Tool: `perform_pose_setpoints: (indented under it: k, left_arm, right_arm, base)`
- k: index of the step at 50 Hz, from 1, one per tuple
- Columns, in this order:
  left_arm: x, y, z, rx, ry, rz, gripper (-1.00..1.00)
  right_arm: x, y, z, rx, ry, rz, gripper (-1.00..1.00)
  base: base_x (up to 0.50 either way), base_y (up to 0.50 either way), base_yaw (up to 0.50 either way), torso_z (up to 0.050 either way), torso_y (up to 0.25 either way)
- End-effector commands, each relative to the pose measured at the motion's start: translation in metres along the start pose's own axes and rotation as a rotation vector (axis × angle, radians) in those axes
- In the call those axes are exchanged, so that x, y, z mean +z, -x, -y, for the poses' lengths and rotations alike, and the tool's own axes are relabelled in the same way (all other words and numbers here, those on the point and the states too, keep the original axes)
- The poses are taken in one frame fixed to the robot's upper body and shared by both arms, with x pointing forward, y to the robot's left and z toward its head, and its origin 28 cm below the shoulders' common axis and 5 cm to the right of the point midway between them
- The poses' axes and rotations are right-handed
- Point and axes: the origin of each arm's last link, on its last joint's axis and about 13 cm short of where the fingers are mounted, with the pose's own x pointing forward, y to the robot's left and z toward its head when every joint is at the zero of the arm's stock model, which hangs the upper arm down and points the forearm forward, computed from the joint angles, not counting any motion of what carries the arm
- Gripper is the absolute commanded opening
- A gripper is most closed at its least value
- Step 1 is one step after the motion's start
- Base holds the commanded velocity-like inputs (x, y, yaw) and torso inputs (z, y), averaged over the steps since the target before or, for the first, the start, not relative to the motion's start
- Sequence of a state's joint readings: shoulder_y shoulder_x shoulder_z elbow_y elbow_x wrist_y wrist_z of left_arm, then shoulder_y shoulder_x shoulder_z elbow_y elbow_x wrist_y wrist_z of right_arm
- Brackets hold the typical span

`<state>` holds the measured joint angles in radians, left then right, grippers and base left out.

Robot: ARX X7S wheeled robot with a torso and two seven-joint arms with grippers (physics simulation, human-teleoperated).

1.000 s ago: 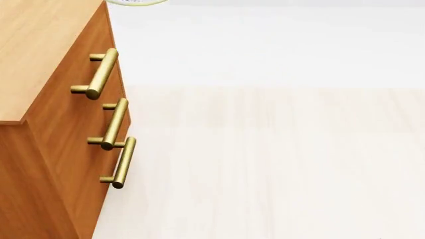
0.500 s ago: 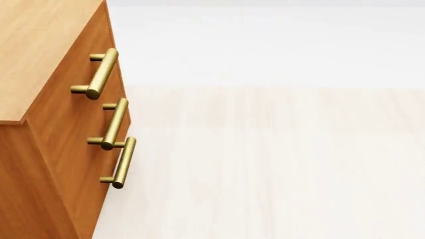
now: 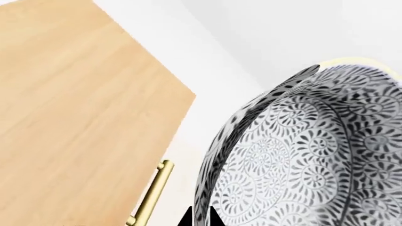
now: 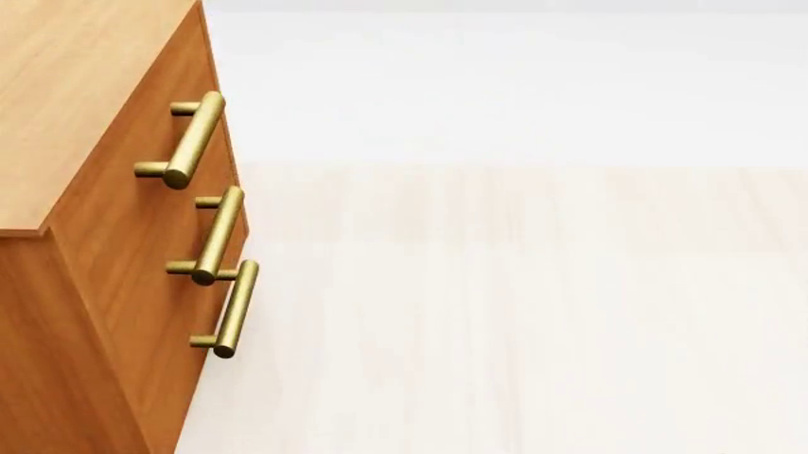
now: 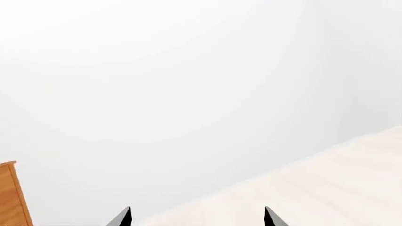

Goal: Put the bowl on top of the cabinet.

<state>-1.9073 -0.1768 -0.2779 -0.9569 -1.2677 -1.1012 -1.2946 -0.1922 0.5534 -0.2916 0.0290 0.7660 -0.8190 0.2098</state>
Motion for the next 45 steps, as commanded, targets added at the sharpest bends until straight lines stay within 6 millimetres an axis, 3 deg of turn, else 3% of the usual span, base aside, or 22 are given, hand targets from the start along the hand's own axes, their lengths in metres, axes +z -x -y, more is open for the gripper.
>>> perform_pose_setpoints:
  k: [1, 9, 24, 34, 45]
  left_arm:
    - [0.001, 0.015, -0.002, 0.043, 0.151, 0.092, -1.00]
    - [0.000, 0.024, 0.001, 0.066, 0.176, 0.169, -1.00]
    - [-0.002, 0.014, -0.003, 0.172, 0.198, 0.166, -1.00]
    - [-0.001, 0.013, 0.001, 0.361, 0.146, 0.140, -1.00]
    - [0.000, 0.017, 0.005, 0.352, 0.145, 0.157, -1.00]
  right_arm:
    - [0.001, 0.001, -0.001, -0.001, 0.010, 0.000, 1.00]
    - [0.000, 0.000, -0.002, 0.003, 0.012, -0.002, 1.00]
    - [0.001, 0.000, -0.002, 0.003, 0.015, 0.001, 1.00]
    - [0.000, -0.001, -0.003, 0.010, 0.017, -0.003, 1.00]
    - [0.000, -0.001, -0.004, 0.014, 0.027, -0.006, 1.00]
  base:
    - [0.00, 0.00, 0.00, 0.000, 0.010]
    - [0.00, 0.00, 0.00, 0.001, 0.000]
    - [0.00, 0.00, 0.00, 0.000, 0.001]
    - [0.00, 0.00, 0.00, 0.000, 0.000]
    - [0.00, 0.00, 0.00, 0.000, 0.001]
